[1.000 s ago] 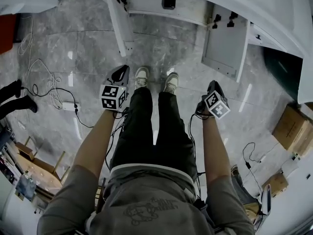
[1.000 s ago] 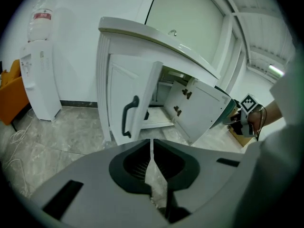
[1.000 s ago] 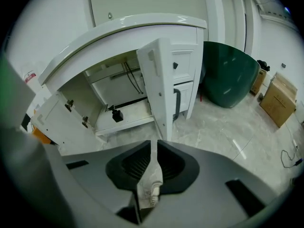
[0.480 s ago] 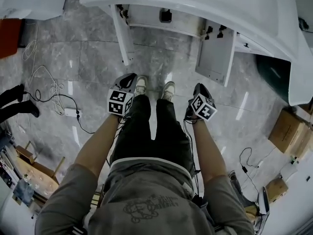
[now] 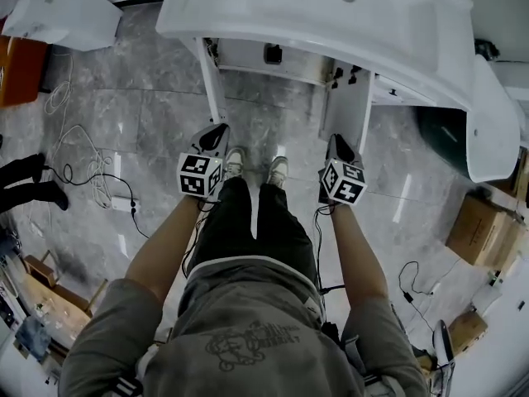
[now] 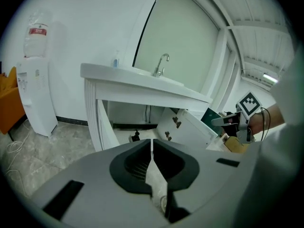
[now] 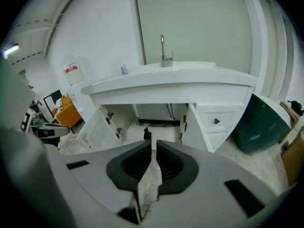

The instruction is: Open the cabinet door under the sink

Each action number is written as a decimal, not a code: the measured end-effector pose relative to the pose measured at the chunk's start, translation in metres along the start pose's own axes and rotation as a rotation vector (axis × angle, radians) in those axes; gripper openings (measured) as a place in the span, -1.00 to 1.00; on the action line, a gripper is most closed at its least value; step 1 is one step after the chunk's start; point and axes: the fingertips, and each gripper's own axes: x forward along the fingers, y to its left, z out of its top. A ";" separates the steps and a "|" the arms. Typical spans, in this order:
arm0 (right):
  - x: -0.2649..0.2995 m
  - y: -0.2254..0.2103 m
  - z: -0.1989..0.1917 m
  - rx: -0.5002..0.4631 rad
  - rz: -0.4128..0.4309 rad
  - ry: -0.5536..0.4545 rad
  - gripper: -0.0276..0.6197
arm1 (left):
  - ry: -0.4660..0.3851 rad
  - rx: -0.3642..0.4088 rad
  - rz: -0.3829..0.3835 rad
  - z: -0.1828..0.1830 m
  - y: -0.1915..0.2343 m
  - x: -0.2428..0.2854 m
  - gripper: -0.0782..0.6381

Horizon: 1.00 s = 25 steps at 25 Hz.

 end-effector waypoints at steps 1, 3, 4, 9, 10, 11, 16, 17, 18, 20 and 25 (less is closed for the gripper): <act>-0.004 0.006 0.014 -0.028 0.012 -0.017 -0.77 | -0.005 0.003 0.007 0.011 0.000 -0.003 -0.70; -0.013 0.018 0.041 -0.103 0.037 -0.052 -0.78 | -0.007 0.006 0.024 0.032 0.001 -0.006 -0.71; -0.018 0.022 0.056 -0.137 0.046 -0.074 -0.78 | -0.018 0.007 0.026 0.045 0.000 -0.008 -0.71; -0.051 0.040 0.126 -0.191 0.080 -0.196 -0.78 | -0.108 0.051 0.000 0.112 -0.011 -0.029 -0.72; -0.059 0.044 0.140 -0.203 0.084 -0.221 -0.78 | -0.124 0.067 0.004 0.126 -0.013 -0.035 -0.72; -0.065 0.046 0.154 -0.220 0.086 -0.248 -0.78 | -0.141 0.089 0.013 0.140 -0.015 -0.042 -0.72; -0.103 0.053 0.212 -0.285 0.091 -0.359 -0.78 | -0.225 0.178 0.044 0.197 -0.025 -0.074 -0.73; -0.111 0.055 0.222 -0.290 0.098 -0.377 -0.78 | -0.237 0.189 0.048 0.207 -0.027 -0.080 -0.73; -0.118 0.057 0.232 -0.298 0.107 -0.394 -0.78 | -0.251 0.191 0.049 0.217 -0.029 -0.087 -0.73; -0.133 0.062 0.248 -0.324 0.123 -0.425 -0.78 | -0.284 0.180 0.042 0.237 -0.033 -0.098 -0.72; -0.176 0.079 0.285 -0.381 0.148 -0.513 -0.78 | -0.374 0.232 0.040 0.286 -0.045 -0.131 -0.72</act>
